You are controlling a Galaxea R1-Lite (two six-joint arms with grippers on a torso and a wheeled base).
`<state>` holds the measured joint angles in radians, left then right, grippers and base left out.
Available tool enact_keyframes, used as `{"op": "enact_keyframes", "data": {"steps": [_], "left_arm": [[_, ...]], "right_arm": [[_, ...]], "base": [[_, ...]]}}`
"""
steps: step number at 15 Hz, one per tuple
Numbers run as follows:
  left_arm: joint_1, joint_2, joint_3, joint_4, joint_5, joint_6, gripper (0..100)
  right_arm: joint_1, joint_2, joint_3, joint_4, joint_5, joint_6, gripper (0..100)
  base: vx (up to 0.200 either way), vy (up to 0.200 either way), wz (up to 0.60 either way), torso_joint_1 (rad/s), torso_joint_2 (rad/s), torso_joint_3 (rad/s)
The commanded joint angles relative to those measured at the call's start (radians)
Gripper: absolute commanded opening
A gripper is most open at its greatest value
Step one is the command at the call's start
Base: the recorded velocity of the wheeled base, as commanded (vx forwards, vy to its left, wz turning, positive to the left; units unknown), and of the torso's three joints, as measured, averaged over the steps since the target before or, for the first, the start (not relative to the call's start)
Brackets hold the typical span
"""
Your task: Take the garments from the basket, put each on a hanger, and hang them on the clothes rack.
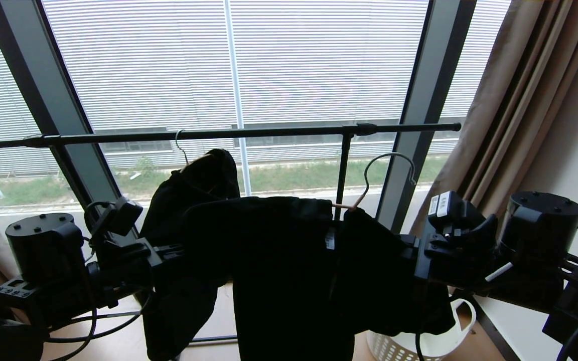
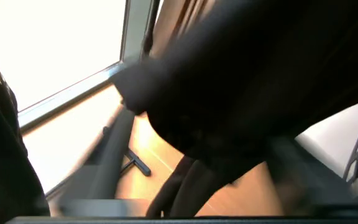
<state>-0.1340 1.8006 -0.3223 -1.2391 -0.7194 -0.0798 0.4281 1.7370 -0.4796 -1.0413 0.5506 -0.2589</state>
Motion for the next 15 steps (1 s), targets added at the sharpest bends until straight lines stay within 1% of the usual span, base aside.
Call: {"op": "enact_keyframes", "data": {"steps": [1, 2, 4, 9, 11, 14, 15], "left_arm": [[0.004, 0.043, 0.028, -0.075, 0.000, -0.003, 0], [0.001, 0.068, 0.040, -0.114, 0.000, -0.002, 0], [0.004, 0.105, 0.049, -0.178, 0.000, -0.005, 0], [0.031, 0.106, 0.043, -0.191, 0.000, -0.006, 0], [0.053, 0.105, 0.039, -0.194, 0.000, -0.006, 0], [0.057, 0.101, 0.058, -0.247, -0.002, -0.006, 0], [0.060, 0.103, 0.058, -0.260, 0.000, -0.006, 0]], "right_arm": [[-0.029, 0.007, -0.011, 0.000, 0.002, 0.000, 0], [-0.042, 0.009, -0.016, 0.000, 0.009, 0.000, 0], [-0.071, 0.007, -0.016, 0.000, 0.049, 0.000, 0], [-0.140, 0.009, -0.036, 0.000, 0.083, 0.000, 0], [-0.154, 0.019, -0.048, 0.000, 0.087, 0.000, 0], [-0.177, 0.022, -0.056, 0.000, 0.098, 0.000, 0], [-0.203, 0.026, -0.065, 0.000, 0.115, 0.000, 0]], "base": [[0.000, 0.000, 0.00, 0.000, 0.00, 0.000], [0.000, 0.000, 0.00, 0.000, 0.00, 0.000], [0.000, 0.000, 0.00, 0.000, 0.00, 0.000], [0.000, 0.000, 0.00, 0.000, 0.00, 0.000], [0.000, 0.000, 0.00, 0.000, 0.00, 0.000], [0.000, 0.000, 0.00, 0.000, 0.00, 0.000], [0.000, 0.000, 0.00, 0.000, 0.00, 0.000]]}}
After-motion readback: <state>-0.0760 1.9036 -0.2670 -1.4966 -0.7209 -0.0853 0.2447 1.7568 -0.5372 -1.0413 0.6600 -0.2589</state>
